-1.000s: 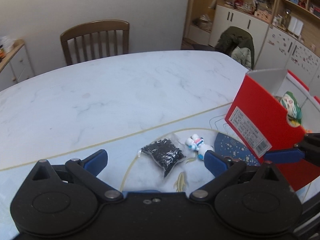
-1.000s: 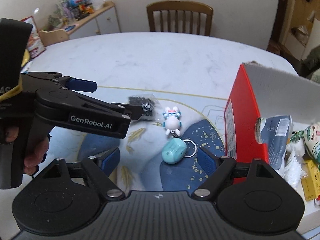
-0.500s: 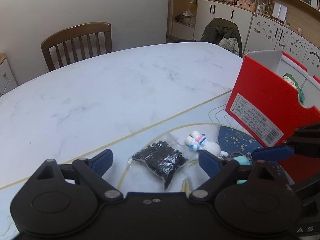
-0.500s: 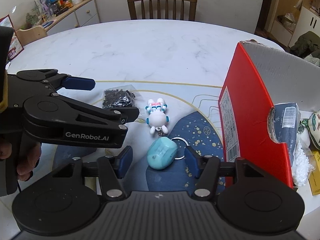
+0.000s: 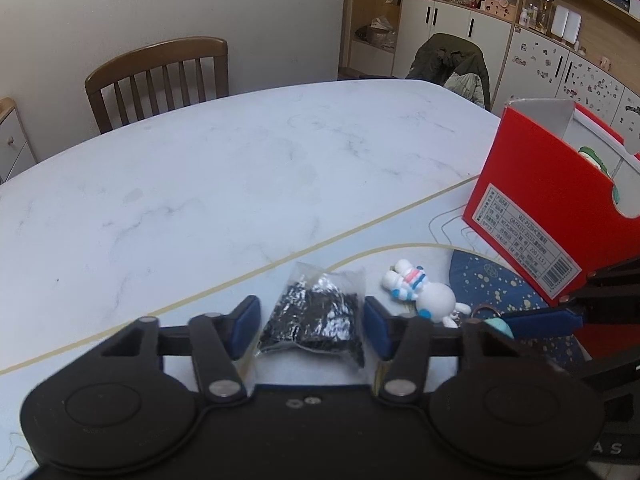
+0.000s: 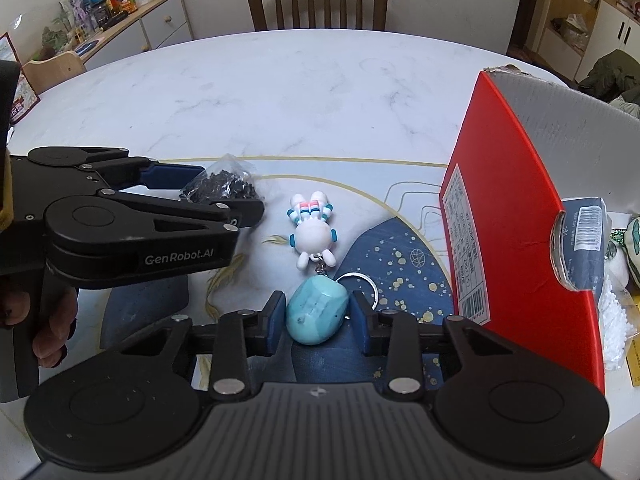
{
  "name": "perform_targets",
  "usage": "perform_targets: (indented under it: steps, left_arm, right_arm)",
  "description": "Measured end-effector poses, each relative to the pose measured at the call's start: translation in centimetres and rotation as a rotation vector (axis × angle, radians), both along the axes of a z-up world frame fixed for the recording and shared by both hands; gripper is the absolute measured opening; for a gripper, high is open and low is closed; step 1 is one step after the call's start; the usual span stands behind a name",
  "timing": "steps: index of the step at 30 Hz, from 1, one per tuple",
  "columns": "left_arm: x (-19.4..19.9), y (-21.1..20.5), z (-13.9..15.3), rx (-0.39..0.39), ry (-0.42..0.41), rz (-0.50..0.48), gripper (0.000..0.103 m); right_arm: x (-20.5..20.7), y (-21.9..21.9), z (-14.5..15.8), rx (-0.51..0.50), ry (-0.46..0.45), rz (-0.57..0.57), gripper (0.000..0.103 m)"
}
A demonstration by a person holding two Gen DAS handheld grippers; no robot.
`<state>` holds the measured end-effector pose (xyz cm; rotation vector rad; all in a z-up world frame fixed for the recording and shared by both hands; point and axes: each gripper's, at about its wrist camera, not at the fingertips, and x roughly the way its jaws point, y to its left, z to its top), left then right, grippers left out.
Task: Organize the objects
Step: 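Grasp the black bead bag with the left tool while the right tool grasps the teal keychain, then carry the bead bag and teal keychain into the shoebox with both tools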
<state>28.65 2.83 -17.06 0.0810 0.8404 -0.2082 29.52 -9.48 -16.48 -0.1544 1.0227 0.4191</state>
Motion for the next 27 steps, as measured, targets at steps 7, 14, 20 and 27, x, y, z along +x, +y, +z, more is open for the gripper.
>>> perform_targets:
  steps: [7,14,20,27]
  left_arm:
    - [-0.5,0.1,0.4,0.006,0.015,0.018,0.040]
    - [-2.0,0.2,2.1,-0.003,0.016,0.029,0.039]
    - [-3.7,0.3,4.6,-0.021,0.012,0.042,0.039]
    - [-5.7,-0.5,8.1,-0.009,-0.007,0.034,0.039]
  right_arm:
    - [-0.3,-0.4,0.5,0.022,0.000,-0.003,0.033]
    - [-1.6,-1.5,2.6,0.065,-0.006,-0.009,0.033]
    - [-3.4,-2.4,5.5,0.094,-0.024,0.004,0.033]
    - [-5.2,-3.9,9.0,0.136,-0.042,0.023,0.033]
